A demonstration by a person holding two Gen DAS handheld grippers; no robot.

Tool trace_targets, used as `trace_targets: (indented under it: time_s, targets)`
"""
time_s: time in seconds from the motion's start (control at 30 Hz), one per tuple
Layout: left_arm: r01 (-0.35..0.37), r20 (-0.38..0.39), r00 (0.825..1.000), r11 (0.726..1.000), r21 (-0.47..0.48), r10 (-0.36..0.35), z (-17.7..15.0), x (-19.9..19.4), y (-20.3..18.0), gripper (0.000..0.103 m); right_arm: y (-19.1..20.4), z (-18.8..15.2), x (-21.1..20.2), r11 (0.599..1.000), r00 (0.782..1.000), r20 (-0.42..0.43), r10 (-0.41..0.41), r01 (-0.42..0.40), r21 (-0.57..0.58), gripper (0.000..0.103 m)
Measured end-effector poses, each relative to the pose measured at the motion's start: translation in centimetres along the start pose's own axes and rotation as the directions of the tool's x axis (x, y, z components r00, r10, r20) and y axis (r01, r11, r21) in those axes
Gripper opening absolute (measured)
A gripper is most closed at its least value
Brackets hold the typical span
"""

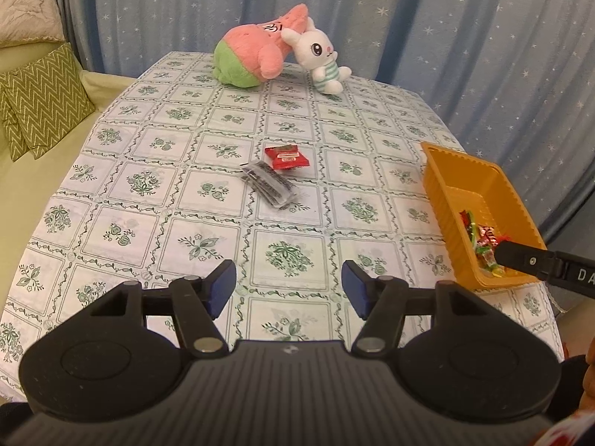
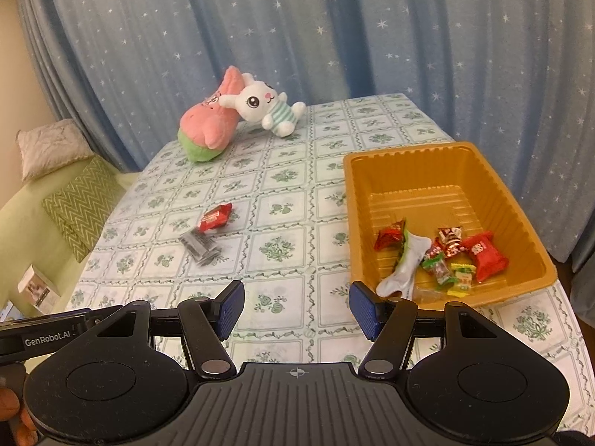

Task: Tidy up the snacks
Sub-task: 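Withdraw both open tools from the tray toward the remaining snacks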

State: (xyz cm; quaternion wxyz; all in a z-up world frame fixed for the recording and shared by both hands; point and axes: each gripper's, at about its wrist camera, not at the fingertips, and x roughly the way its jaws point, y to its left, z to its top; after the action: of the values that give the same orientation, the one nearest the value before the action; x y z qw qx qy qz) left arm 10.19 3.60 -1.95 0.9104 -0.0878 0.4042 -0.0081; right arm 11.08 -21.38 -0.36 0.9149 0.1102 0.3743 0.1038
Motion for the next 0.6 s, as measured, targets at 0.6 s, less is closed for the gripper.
trace_targets:
  time_s: [0.6]
  targets:
    - [-0.079,0.013,0.997,0.996,-0.045,0.079,4.5,9.5,2.0,0.068,2.1,2.4,9.4,0.995,1.000,-0.009,0.002,-0.003,-0.101,0.062]
